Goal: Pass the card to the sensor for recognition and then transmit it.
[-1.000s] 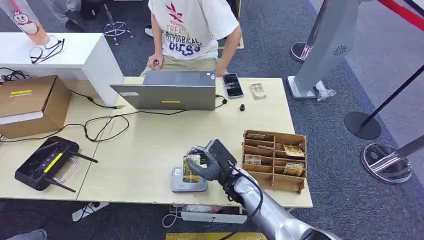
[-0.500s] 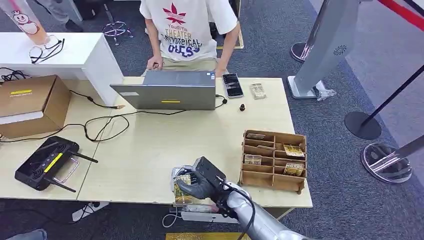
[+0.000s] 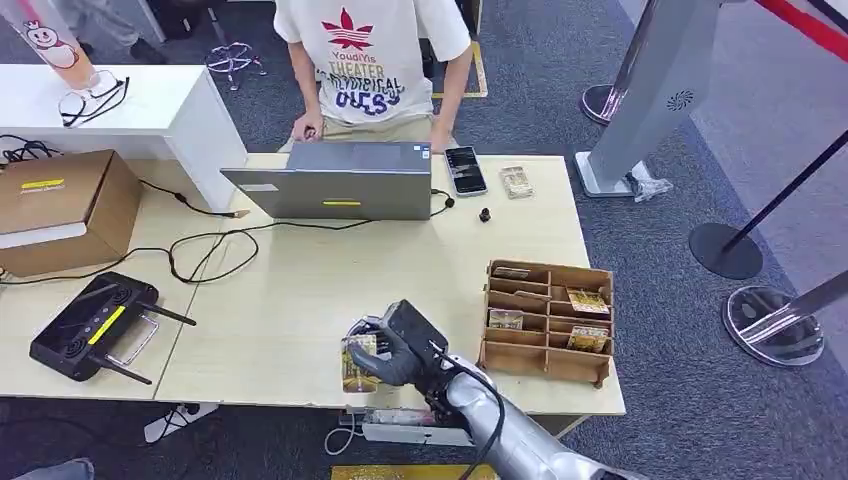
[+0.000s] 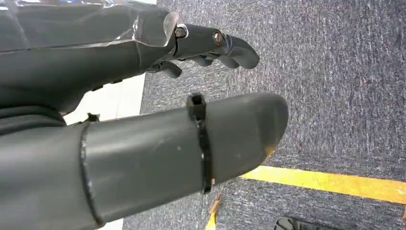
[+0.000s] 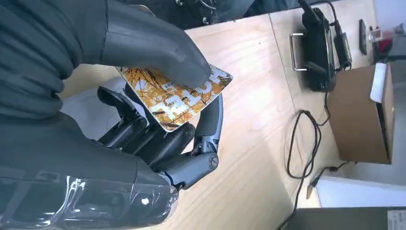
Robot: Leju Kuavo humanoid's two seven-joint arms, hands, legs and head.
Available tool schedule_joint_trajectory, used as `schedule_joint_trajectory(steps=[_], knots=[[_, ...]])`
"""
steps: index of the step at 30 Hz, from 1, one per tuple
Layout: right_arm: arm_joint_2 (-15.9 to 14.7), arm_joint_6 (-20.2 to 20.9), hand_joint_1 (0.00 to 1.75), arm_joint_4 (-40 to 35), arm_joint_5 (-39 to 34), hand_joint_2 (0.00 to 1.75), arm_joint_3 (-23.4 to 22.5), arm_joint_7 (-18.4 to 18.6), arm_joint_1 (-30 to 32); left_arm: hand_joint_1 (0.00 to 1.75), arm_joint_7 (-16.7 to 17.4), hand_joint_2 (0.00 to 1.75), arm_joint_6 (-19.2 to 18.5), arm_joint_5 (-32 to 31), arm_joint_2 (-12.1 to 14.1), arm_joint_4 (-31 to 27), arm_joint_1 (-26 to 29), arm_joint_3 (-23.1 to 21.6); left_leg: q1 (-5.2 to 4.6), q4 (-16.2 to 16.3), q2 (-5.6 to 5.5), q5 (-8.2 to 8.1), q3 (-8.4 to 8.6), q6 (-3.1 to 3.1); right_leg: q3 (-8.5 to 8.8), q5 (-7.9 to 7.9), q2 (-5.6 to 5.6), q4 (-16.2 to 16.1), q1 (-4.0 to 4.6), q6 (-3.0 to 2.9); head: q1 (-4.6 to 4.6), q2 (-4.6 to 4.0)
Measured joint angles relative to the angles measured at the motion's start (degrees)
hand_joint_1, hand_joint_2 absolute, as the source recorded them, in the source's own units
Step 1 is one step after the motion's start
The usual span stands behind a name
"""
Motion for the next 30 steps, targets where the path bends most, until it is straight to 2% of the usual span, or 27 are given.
schedule_joint_trajectory(steps=[9,13,30], knots=[[0.0,-5.35,1.75,1.22,0.87,1.75,-0.04,-0.39,-0.08,0.0,0.02,0.0,0.0,-0.42,0.0,0.0,0.02,-0.02,0.0,0.0,0.0,0.0,-0.01,0.0,-0.01,0.0,0.0,0.0,0.0,0.0,0.0,0.0],[0.22,-9.41,1.75,1.7,2.69,1.75,0.13,-1.24,0.29,0.0,0.26,0.0,0.04,-0.39,0.0,0.0,0.07,-0.02,0.0,0.0,0.0,0.0,-0.01,0.0,-0.02,0.0,0.0,0.0,0.0,0.0,0.0,0.0],[1.6,-16.96,1.75,2.58,3.19,1.75,0.59,-3.69,1.17,0.0,0.28,0.0,0.28,-0.24,0.0,0.0,0.36,-0.02,0.0,0.0,0.0,0.0,-0.03,0.0,-0.03,0.0,0.0,0.0,0.0,0.0,0.0,0.0]])
